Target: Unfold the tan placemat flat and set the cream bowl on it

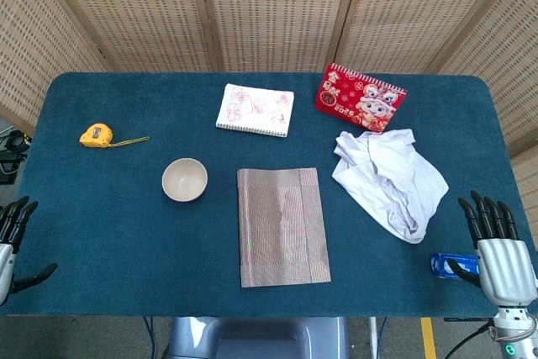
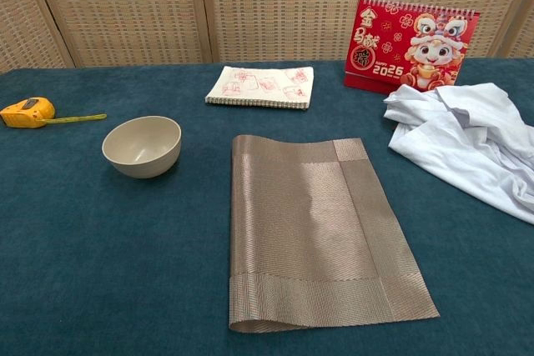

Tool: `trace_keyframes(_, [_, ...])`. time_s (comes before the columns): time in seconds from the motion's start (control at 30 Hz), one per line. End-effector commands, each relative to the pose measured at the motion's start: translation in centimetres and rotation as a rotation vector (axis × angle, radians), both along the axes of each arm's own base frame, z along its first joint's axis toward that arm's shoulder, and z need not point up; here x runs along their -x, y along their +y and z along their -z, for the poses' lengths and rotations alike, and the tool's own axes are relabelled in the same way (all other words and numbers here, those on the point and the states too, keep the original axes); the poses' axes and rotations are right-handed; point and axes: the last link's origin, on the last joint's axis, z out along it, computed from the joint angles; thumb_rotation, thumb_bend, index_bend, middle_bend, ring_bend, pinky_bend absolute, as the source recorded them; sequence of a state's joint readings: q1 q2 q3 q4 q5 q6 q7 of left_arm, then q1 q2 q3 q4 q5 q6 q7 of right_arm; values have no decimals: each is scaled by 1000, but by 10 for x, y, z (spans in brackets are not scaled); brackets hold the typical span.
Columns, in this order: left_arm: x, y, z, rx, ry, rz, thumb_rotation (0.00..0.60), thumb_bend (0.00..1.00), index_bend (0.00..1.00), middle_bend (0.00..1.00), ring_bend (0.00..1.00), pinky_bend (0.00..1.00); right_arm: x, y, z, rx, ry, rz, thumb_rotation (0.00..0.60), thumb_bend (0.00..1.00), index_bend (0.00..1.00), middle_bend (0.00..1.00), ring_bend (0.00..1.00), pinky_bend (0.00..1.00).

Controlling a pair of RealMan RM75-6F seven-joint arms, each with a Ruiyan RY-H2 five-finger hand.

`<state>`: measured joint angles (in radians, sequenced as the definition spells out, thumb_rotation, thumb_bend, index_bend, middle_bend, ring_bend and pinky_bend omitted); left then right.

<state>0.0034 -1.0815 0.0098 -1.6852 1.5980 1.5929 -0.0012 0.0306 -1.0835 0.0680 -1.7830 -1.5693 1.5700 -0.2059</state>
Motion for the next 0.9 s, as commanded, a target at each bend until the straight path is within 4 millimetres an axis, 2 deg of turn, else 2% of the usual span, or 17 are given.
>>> trace_keyframes(0.03, [0, 0, 0, 3, 0, 0, 600, 0, 0, 0, 0, 0, 0, 0, 0, -1, 1, 0, 600, 0, 64, 0, 0, 0])
trace_keyframes(0.13, [0, 5, 5, 21, 6, 3, 600, 0, 0, 0, 0, 0, 0, 0, 1, -2, 3, 1, 600, 0, 64, 0, 0, 0])
trace_keyframes(0.23, [-3, 18, 17, 69, 29, 28, 600, 0, 0, 0, 0, 0, 0, 0, 1, 1, 5, 1, 600, 0, 64, 0, 0, 0])
trace_keyframes(0.43, [-31, 80, 75, 265, 100, 127, 600, 0, 0, 0, 0, 0, 4, -5, 2, 9, 22, 24, 600, 0, 64, 0, 0, 0])
trace_keyframes(0.6, [-52, 117, 112, 314, 138, 183, 600, 0, 0, 0, 0, 0, 8, -9, 4, 10, 39, 47, 600, 0, 64, 0, 0, 0])
trace_keyframes(0.7, [-65, 142, 132, 326, 138, 199, 600, 0, 0, 0, 0, 0, 10, -12, 7, 9, 49, 61, 600, 0, 64, 0, 0, 0])
trace_keyframes(0.83, [-74, 164, 147, 335, 158, 195, 600, 0, 2, 0, 0, 0, 14, -15, 8, 10, 56, 79, 600, 0, 64, 0, 0, 0])
trace_keyframes(0.9, [-75, 171, 153, 341, 183, 186, 600, 0, 51, 0, 0, 0, 16, -16, 8, 10, 58, 86, 600, 0, 64, 0, 0, 0])
